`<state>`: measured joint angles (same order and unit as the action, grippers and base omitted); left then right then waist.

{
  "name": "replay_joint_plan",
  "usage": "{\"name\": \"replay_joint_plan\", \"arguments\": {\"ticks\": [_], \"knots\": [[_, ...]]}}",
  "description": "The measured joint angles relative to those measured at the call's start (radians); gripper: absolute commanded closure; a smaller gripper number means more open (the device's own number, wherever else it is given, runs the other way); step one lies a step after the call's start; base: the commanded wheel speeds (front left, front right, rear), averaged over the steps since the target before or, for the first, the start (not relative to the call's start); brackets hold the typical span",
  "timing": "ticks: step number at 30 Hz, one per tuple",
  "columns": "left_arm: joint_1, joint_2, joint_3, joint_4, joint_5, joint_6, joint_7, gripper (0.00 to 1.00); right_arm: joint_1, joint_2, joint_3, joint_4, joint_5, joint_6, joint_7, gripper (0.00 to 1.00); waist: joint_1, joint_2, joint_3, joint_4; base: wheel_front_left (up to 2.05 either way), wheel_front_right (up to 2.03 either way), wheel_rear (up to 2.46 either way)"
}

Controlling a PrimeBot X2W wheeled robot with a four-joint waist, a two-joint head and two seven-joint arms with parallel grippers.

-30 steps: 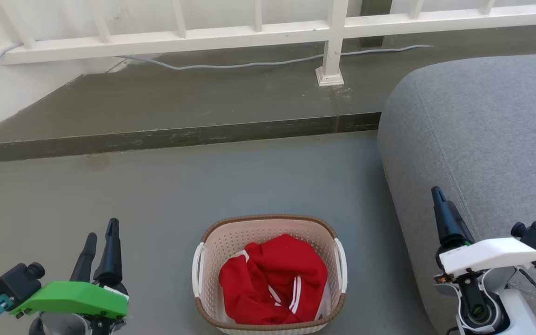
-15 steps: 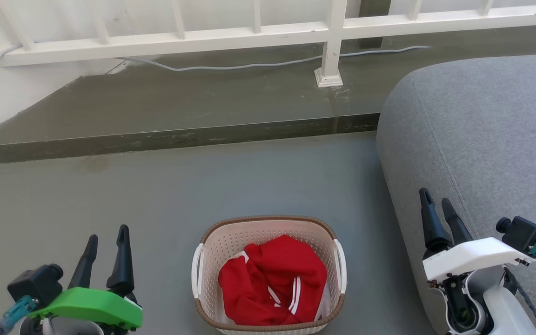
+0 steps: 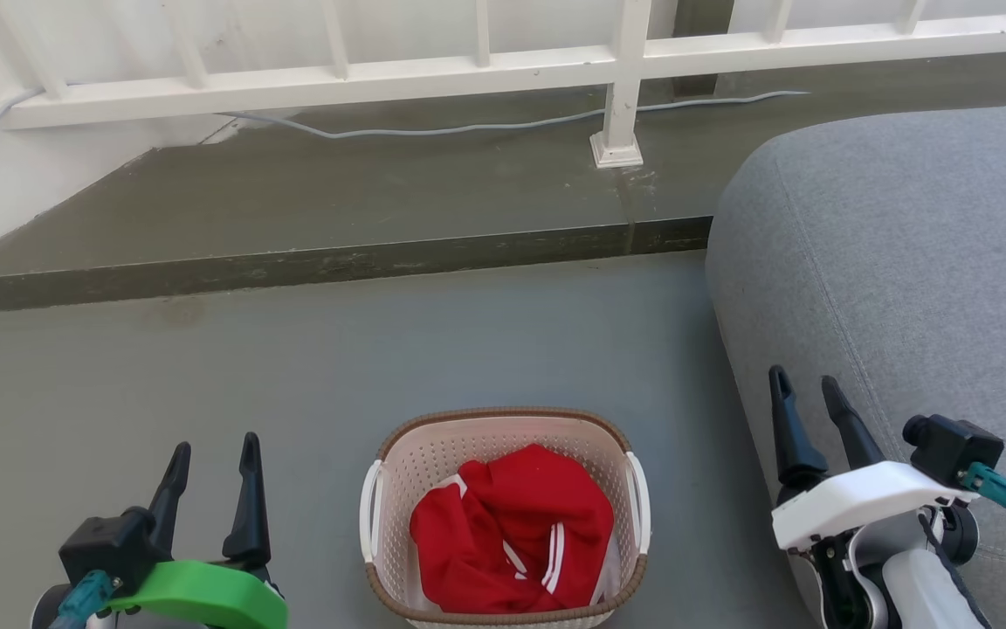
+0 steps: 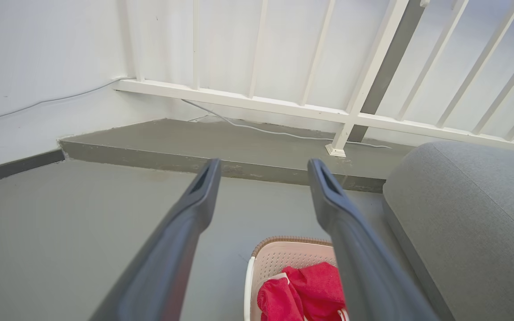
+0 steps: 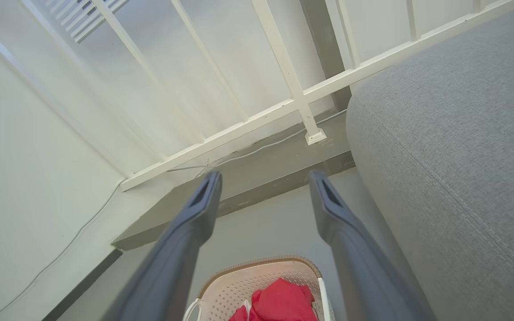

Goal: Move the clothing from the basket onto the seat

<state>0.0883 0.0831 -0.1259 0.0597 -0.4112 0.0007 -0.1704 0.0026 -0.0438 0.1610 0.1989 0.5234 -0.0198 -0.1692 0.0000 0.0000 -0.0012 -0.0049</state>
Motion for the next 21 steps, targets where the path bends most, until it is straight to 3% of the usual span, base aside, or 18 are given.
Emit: {"name": "replay_joint_plan", "arguments": {"ticks": [21], "knots": [[0.027,0.002,-0.036,-0.048,0.272,0.021,-0.073,0.00,0.006,-0.004,0.048,-0.017,-0.288,-0.027,-0.072,0.00,0.0000,0.0000,0.004,0.001,0.00,0.00,0.00]]}}
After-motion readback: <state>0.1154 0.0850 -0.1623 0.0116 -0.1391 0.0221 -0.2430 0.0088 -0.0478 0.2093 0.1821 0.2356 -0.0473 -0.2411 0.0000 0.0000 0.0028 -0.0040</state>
